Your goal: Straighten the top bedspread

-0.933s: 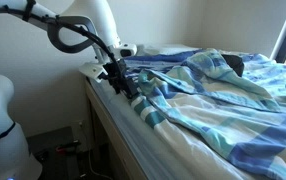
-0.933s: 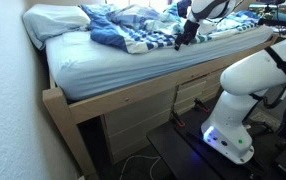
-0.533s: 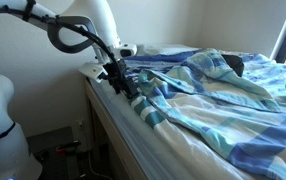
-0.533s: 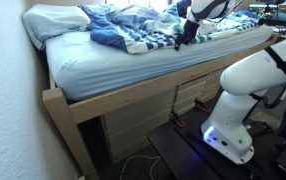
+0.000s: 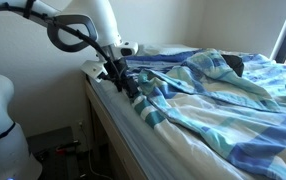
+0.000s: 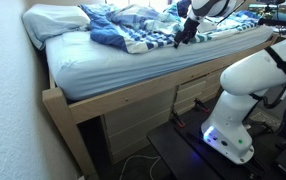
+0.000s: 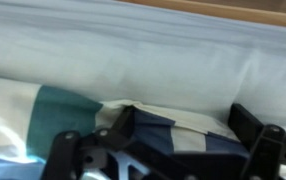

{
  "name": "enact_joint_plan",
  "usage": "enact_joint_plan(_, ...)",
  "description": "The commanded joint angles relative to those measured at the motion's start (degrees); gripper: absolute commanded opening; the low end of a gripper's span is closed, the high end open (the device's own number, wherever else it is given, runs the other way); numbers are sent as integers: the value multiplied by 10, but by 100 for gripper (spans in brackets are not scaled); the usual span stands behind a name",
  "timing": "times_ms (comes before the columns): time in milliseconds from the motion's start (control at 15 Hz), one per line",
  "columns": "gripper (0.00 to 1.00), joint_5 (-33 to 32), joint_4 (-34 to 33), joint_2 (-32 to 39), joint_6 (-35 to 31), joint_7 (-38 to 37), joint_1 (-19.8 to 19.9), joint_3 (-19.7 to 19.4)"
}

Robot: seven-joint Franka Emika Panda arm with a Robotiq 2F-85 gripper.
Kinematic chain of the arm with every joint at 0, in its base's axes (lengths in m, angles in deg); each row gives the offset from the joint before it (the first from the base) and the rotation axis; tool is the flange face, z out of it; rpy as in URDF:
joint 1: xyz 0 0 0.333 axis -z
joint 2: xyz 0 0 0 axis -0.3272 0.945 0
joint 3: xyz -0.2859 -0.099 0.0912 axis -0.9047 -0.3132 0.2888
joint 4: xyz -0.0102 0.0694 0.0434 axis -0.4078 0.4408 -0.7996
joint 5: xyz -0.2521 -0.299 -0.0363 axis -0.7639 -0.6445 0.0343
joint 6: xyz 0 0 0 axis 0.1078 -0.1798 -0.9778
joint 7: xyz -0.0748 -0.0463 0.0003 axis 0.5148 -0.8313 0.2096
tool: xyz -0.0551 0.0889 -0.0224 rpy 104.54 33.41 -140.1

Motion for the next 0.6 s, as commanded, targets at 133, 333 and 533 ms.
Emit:
enact_joint_plan(133, 100, 63, -42, 13, -17, -15, -8, -8)
enact_joint_plan(333, 100, 69, -64, 15, -12, -28, -3, 0)
enact_joint_plan(533, 100, 62, -82, 13, -5, -42, 2, 9)
